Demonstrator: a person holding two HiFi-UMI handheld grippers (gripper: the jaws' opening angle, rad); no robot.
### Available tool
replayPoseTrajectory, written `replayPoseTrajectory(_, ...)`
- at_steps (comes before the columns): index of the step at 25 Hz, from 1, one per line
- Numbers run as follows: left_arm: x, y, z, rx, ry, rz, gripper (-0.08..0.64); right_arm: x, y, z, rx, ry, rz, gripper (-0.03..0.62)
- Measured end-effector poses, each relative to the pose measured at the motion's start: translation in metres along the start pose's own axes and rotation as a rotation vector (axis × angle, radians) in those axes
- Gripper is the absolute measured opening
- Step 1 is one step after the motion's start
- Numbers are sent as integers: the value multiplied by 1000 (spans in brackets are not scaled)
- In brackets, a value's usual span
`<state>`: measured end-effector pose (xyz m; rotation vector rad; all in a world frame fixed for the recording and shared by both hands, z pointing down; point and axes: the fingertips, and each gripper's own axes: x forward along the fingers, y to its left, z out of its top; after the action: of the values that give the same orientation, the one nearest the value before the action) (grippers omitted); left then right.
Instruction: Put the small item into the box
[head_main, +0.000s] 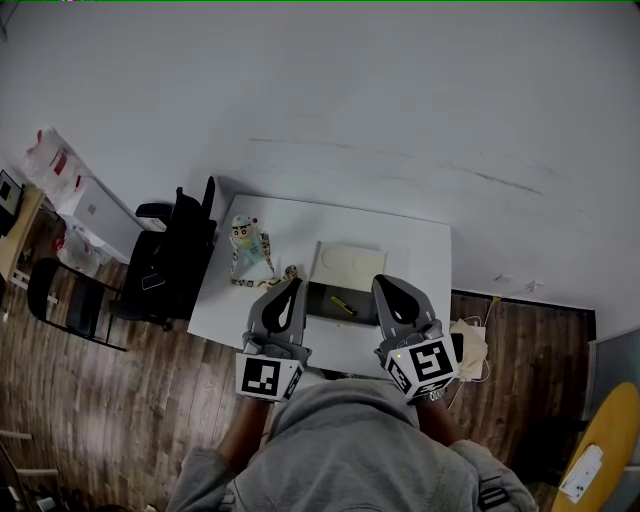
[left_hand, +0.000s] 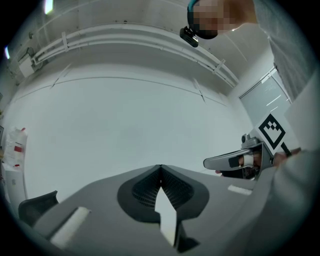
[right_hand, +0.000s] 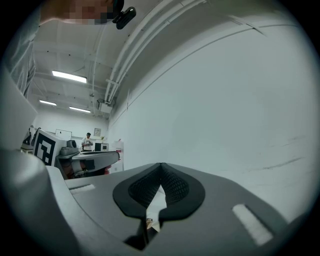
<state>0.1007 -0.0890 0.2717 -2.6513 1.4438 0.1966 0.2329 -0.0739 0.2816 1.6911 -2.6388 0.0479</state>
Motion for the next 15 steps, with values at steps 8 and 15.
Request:
replayPoseTrajectory(8,3,-7,-3,-2,4,-18,3,-4,-2,-2,-2,5,-4,14)
replayPoseTrajectory(15,1,-8,0,-3,-11,-17,3,-8,-3,-4,-5,13,-13,15)
